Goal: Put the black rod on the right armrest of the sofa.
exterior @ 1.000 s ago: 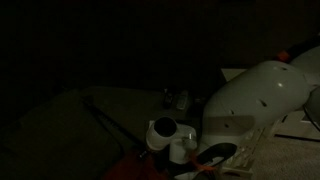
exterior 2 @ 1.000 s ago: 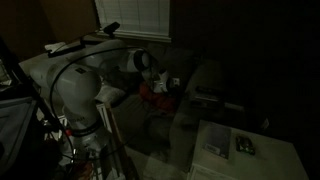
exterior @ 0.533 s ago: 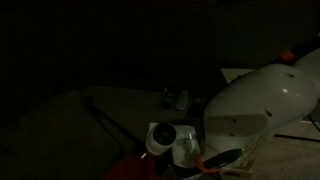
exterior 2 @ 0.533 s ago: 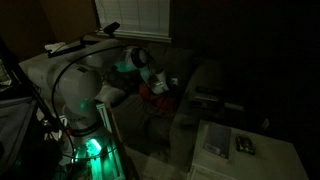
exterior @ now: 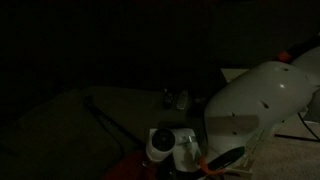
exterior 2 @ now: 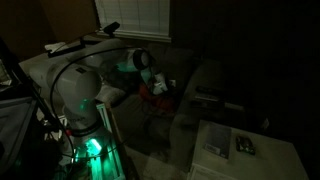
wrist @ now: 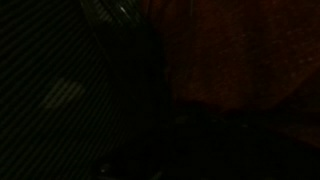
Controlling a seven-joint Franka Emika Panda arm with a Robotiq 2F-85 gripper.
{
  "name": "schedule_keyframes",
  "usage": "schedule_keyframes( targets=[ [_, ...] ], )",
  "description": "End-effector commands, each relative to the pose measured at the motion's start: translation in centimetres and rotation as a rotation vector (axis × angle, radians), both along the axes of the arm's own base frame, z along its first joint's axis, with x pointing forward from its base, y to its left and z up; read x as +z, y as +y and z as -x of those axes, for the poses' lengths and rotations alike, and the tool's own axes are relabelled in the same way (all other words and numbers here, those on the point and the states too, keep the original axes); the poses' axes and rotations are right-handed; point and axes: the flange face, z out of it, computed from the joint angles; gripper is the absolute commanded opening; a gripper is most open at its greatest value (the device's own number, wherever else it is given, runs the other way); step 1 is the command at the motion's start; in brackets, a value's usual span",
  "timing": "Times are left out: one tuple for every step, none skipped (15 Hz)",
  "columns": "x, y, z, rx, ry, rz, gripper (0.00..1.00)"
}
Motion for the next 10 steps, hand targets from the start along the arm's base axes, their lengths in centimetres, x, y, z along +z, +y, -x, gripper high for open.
schedule_keyframes(
  targets=[
    [0.9, 1.1, -0.9, 0.047, 0.096, -0.112, 0.00],
    [1.1, 1.4, -1.0, 0.063, 0.150, -0.137, 0.00],
    [1.6, 1.1, -1.7, 0.084, 0.187, -0.146, 0.00],
    [1.9, 0.7, -2.3, 0.092, 0.229, -0.144, 0.00],
    [2.0, 0.3, -2.8, 0.089, 0.252, -0.133, 0.00],
    [2.5, -0.4, -3.7, 0.077, 0.263, -0.127, 0.00],
    [3.1, -1.3, -4.7, 0.046, 0.249, -0.108, 0.00],
    [3.6, -1.8, -5.3, 0.024, 0.239, -0.109, 0.09],
    [3.9, -2.2, -5.8, 0.010, 0.226, -0.098, 0.28],
    [4.0, -2.5, -5.9, 0.001, 0.231, -0.094, 0.33]
  ],
)
